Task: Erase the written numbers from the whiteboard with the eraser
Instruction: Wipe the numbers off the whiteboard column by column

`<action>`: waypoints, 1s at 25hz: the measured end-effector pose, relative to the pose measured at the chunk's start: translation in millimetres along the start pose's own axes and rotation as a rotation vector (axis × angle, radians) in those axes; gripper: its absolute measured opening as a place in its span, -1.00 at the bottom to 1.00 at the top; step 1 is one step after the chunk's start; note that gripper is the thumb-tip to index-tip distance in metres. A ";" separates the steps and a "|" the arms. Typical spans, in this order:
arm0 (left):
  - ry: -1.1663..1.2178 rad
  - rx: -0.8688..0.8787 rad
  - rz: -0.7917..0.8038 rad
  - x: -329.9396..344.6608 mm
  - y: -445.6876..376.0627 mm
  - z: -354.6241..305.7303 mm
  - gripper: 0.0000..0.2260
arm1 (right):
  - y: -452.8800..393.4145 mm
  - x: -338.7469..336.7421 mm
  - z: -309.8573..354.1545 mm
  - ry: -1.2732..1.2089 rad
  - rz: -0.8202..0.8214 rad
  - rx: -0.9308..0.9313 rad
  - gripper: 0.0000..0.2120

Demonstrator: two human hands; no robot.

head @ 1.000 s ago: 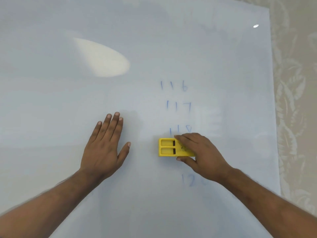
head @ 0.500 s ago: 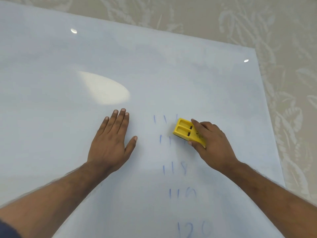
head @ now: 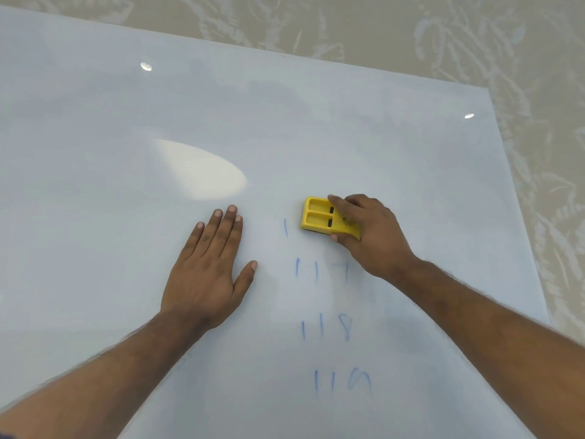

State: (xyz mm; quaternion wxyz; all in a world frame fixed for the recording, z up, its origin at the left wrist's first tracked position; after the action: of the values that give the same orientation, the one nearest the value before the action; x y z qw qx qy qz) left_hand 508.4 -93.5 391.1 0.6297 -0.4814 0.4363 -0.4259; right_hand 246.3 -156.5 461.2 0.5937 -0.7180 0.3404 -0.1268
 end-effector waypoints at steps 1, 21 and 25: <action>-0.002 0.000 0.000 0.0 0.6 -0.4 -0.34 | -4.5 3.3 7.9 -0.003 0.013 -0.032 -0.41; 0.011 -0.049 -0.037 1.4 23.2 -5.6 -0.37 | 28.0 29.4 41.9 0.046 0.067 -0.225 -0.43; 0.010 -0.045 -0.032 1.9 32.8 -7.7 -0.37 | 68.1 18.0 23.8 0.082 0.138 -0.250 -0.46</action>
State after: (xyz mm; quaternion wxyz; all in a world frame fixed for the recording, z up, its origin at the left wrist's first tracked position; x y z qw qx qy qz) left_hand 505.3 -91.5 357.6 0.6097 -0.5002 0.4410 -0.4284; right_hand 250.5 -154.0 387.0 0.4926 -0.7554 0.4261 -0.0714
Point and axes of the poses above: each hand's wrist, its own y-axis away from the middle knuckle, its own x-axis out of the palm, z = x × y, the point moved 4 cm from there along -y, towards the middle knuckle, and after that the axes turned 4 degrees about -x, right-handed, at the moved point
